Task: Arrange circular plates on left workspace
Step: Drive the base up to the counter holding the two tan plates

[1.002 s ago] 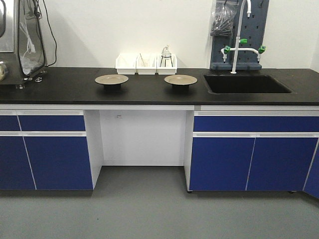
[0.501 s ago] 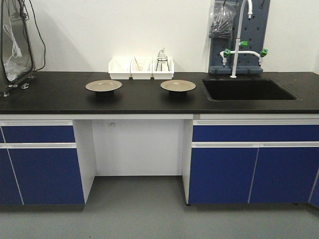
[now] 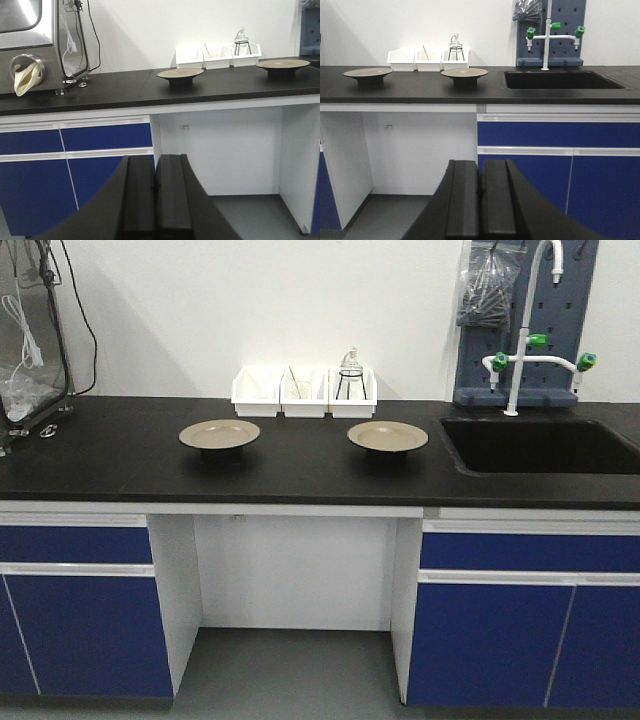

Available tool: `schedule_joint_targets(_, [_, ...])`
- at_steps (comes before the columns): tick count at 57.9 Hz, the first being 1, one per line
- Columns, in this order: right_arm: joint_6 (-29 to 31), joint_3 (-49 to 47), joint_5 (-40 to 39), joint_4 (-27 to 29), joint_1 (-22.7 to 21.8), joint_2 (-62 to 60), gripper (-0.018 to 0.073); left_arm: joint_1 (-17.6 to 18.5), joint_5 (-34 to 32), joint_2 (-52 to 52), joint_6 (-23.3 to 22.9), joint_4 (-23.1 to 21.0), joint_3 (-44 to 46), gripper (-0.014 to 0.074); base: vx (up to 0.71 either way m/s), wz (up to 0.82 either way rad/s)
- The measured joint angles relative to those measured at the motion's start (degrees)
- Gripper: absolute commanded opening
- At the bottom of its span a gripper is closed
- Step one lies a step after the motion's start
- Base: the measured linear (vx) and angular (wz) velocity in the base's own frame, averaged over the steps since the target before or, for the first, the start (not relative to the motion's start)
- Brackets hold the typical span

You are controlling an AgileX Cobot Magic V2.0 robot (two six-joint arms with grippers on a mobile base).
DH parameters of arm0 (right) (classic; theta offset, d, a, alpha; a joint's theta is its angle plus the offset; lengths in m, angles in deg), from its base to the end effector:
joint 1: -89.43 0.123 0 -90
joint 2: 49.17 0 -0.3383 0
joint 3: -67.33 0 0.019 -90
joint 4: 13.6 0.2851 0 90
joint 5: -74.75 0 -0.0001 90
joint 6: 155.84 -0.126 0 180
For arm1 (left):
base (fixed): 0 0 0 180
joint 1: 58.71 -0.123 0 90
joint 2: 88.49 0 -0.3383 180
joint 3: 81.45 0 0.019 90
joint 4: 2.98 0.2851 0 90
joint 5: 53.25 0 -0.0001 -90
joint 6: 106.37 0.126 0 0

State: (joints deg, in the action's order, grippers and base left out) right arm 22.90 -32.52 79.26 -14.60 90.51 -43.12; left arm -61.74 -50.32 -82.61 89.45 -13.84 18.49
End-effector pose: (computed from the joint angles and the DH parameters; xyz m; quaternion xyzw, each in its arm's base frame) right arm 0.0728 0.0012 0.1948 -0.0046 0.7115 0.0077 0.7027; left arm 0.0725 0.0026 0.1993 0.0153 0.6996 0.0465 0.7129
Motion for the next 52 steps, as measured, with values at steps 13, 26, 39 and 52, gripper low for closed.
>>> schedule_joint_targets(13, [0.00,0.00,0.00,0.00,0.00,0.00,0.0002,0.00,0.00,0.00,0.00,0.00,0.00,0.0003,0.48,0.09])
schedule_joint_targets(26, [0.00,0.00,0.05,0.00,0.00,0.00,0.0002,0.00,0.00,0.00,0.00,0.00,0.00,0.0003,0.51,0.10])
schedule_joint_targets(39, [0.00,0.00,0.05,0.00,0.00,0.00,0.0002,0.00,0.00,0.00,0.00,0.00,0.00,0.0003,0.52,0.02])
schedule_joint_targets(52, [0.00,0.00,0.05,0.00,0.00,0.00,0.0002,0.00,0.00,0.00,0.00,0.00,0.00,0.0003,0.52,-0.06])
